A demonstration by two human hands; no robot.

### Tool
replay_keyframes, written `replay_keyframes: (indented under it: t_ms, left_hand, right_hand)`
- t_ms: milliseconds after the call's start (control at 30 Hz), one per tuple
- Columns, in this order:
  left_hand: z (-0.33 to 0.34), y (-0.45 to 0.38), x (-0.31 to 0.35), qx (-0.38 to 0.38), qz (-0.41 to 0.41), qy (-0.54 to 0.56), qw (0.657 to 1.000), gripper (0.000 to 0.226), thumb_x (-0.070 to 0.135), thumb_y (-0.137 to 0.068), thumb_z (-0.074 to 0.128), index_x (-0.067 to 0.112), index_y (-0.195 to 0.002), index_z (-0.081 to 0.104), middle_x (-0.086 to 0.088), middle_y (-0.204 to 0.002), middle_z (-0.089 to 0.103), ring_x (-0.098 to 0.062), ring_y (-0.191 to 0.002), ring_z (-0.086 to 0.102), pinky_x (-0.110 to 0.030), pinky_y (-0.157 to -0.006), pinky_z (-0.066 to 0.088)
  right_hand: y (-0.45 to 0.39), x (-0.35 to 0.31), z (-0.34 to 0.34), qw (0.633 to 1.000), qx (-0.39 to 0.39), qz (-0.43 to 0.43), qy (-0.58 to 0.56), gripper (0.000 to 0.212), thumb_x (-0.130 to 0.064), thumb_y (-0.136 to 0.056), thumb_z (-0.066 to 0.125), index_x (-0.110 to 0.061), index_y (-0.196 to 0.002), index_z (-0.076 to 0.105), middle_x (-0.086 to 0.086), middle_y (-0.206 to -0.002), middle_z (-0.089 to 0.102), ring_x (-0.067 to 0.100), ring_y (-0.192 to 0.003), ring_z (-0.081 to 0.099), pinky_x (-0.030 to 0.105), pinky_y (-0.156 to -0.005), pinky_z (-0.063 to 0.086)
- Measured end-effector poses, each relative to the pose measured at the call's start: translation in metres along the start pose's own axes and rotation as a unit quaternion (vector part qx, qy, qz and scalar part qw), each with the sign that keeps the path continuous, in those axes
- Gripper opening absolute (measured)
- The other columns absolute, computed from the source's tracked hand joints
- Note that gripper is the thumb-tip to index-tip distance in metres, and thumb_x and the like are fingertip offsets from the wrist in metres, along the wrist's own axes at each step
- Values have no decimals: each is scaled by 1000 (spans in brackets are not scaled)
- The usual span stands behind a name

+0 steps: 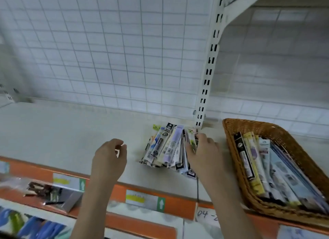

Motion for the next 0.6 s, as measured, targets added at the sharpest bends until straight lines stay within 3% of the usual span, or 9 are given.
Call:
replay_keyframes:
  t_ms: [67,167,367,433,500,533,567,600]
  left_hand:
    - [-6,-7,-10,-1,3,-2,1000,20,16,-91,55,6,-104,66,-9,-98,69,-29,-90,63,-36,-82,47]
    - [-10,-18,-25,-4,-2,-7,1000,20,17,-91,54,7,-105,66,-8,-97,69,-28,-88,62,-35,-80,46]
    - [4,-37,-30,-34,17,3,999,22,19,-92,53,9,-107,65,-5,-98,68,-23,-85,60,-27,-75,40]
    - [12,-41,-24,-47,35,11,998,22,20,-93,52,10,-108,64,-3,-98,67,-20,-82,57,-26,-73,37]
    - [20,-46,-17,-56,52,17,997,22,21,-93,52,11,-108,64,-2,-98,66,-17,-80,54,-25,-73,36]
    - [24,-48,-14,-60,59,21,996,22,21,-92,52,11,-108,64,-2,-98,66,-17,-80,54,-24,-72,36]
    - [28,-50,-11,-66,66,26,995,22,21,-92,52,11,-108,64,-2,-99,66,-16,-80,54,-24,-73,36]
    - [32,-51,-7,-73,73,32,994,22,22,-92,52,12,-108,63,-2,-99,66,-16,-81,54,-24,-73,36]
  right_hand:
    - [-9,6,24,996,-59,61,-8,66,-53,-93,42,-9,-140,30,17,-135,46,35,-122,44,41,-101,38]
    - [-12,10,46,984,-122,125,-21,77,-60,-87,47,-8,-140,26,21,-134,43,37,-123,42,46,-99,42]
    - [-13,5,48,975,-164,143,-40,94,-53,-87,55,-2,-149,6,18,-151,27,37,-137,29,42,-108,31]
    - [-11,6,51,968,-173,163,-81,94,-51,-87,57,-6,-150,6,15,-150,32,35,-135,34,43,-108,33]
    - [-10,8,52,967,-165,173,-92,70,-50,-87,58,-7,-137,36,12,-124,57,28,-112,56,40,-94,46]
    - [-10,7,51,970,-163,163,-80,48,-49,-88,56,-7,-112,53,8,-97,62,21,-87,61,33,-79,49]
    - [-8,4,49,972,-167,152,-62,39,-48,-90,53,-9,-83,53,4,-72,55,14,-63,54,26,-62,46]
    - [-7,0,44,975,-167,141,-40,44,-46,-92,51,-12,-66,44,0,-60,43,11,-50,42,20,-50,37]
Point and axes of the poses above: each hand's wrist, its own y-axis away from the middle knuckle, its own z-axis out of the palm, x = y × z, the point moved 9 cm from there along -y, towards the middle knuckle
